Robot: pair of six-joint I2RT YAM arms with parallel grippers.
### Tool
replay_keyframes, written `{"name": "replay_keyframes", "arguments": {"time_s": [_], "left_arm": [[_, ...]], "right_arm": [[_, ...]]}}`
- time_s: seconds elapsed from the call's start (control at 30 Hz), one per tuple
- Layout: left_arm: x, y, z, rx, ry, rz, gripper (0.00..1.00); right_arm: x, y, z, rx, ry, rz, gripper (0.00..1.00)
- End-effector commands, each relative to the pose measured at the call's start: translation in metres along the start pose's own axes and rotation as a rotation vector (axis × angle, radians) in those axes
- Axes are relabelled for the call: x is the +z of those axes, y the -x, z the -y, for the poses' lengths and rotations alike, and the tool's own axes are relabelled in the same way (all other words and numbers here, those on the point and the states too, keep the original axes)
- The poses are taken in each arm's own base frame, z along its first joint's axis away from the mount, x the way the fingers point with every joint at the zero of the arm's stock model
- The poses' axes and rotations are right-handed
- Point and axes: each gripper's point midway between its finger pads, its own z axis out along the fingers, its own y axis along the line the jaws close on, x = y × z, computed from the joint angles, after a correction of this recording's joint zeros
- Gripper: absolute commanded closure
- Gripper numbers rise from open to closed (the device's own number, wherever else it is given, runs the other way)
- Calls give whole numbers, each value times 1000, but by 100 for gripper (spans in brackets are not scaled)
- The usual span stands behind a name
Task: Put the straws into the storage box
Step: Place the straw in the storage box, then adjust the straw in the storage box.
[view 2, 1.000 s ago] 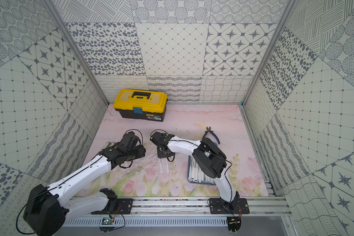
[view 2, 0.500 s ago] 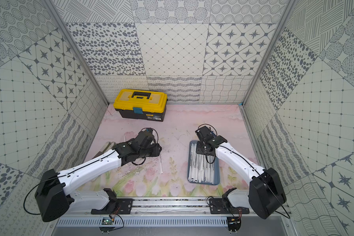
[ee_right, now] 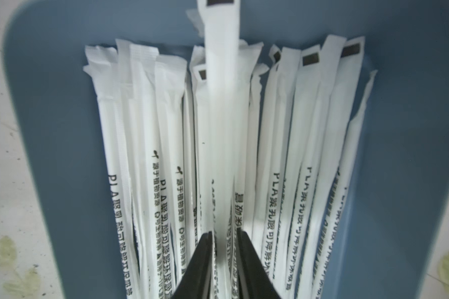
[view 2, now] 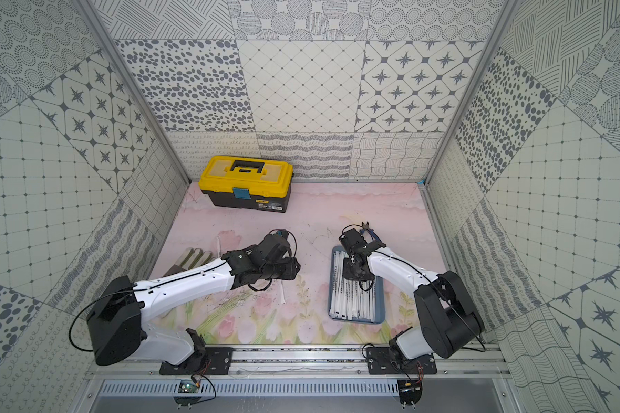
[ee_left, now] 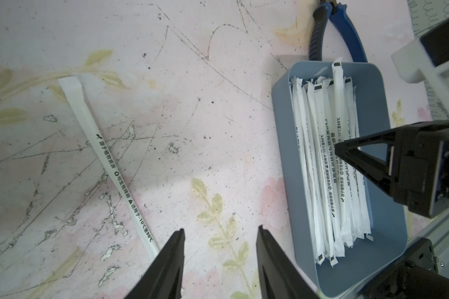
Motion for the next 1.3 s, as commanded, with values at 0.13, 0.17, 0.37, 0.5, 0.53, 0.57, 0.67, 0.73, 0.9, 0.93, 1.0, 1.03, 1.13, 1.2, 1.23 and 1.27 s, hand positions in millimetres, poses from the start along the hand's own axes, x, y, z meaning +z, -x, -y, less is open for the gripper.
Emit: {"name": "replay_keyframes", "arguments": {"time_s": [0.13, 0.17, 0.37, 0.5, 0.53, 0.57, 0.67, 0.73, 0.9, 0.93, 1.0, 1.03, 1.13, 1.2, 1.23, 1.27], "left_arm": [[-27, 23, -57, -82, 116, 101, 51], [-31, 22, -73, -111, 153, 106, 51], [-58, 2, -130, -206, 258, 116, 50], [-52, -5, -130, -204, 239, 95, 50], [-49, -5, -127, -213, 226, 86, 51], [-45, -4, -124, -223, 207, 82, 51], [-34, 0, -113, -238, 159, 82, 51], [-30, 1, -107, -228, 148, 68, 51], [-23, 2, -95, -189, 135, 42, 51], [-22, 1, -94, -187, 135, 39, 51], [-20, 0, -92, -187, 130, 37, 51], [-19, 0, -92, -188, 129, 37, 51], [-19, 0, -91, -185, 128, 40, 51], [-20, 0, -92, -180, 131, 41, 51], [-20, 1, -92, -178, 131, 44, 51], [-20, 2, -92, -176, 131, 47, 51]], "right_arm": [[-58, 0, -92, -8, 196, 106, 78], [-59, -3, -109, -6, 221, 117, 78], [-41, 29, -78, 18, 53, 198, 83], [-33, 35, -27, 14, -14, 148, 81], [-36, 37, -18, 8, -35, 155, 80], [-36, 38, -12, 6, -46, 157, 78], [-24, 37, 1, 22, -51, 113, 76], [-14, 39, 4, 25, -54, 101, 77], [4, 41, 1, 40, -53, 91, 82], [9, 39, 1, 44, -52, 83, 83], [17, 33, 3, 52, -55, 64, 85], [20, 29, 3, 55, -54, 53, 86], [23, 18, 5, 60, -49, 32, 89], [18, 15, 4, 58, -42, 38, 91], [15, 16, 3, 57, -41, 46, 91], [11, 15, 1, 54, -37, 47, 91]]}}
